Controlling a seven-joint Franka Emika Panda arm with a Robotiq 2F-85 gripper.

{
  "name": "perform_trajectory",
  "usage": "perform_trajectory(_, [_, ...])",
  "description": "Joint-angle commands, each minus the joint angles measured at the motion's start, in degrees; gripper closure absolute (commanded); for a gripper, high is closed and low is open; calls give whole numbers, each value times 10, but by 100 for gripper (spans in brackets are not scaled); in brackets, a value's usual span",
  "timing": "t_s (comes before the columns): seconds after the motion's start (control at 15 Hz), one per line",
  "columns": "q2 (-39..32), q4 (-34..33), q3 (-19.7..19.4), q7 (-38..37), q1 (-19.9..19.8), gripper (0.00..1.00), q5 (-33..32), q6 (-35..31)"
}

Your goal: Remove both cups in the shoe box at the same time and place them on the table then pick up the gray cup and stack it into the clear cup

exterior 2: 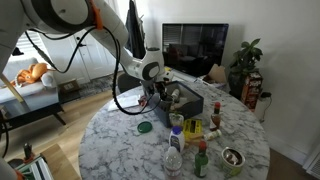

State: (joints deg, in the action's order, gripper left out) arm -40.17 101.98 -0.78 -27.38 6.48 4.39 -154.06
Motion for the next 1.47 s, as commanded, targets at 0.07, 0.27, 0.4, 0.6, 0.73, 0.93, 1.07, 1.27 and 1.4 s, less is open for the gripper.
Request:
perform_trajectory(0.07, [10,6,-20,-2,19,98,11,2])
perform_trajectory(0.27, [36,22,-32,-12,28,98,6,1])
perform_trajectory(0.4, [67,37,-29,-7,26,98,9,13])
perform_trajectory(0.6, [122,65,-44,-12,40,98,-9,16])
perform_trajectory(0.73, [165,93,-54,-17,50,98,-25,19])
perform_trajectory(0.93, [229,143,-52,-14,57,98,-50,25])
perform_trajectory(1.07, [266,173,-31,2,51,98,-47,35])
perform_trajectory(1.27, [304,219,15,49,43,98,-21,57])
perform_trajectory(1.4, [311,239,37,66,46,98,-22,68])
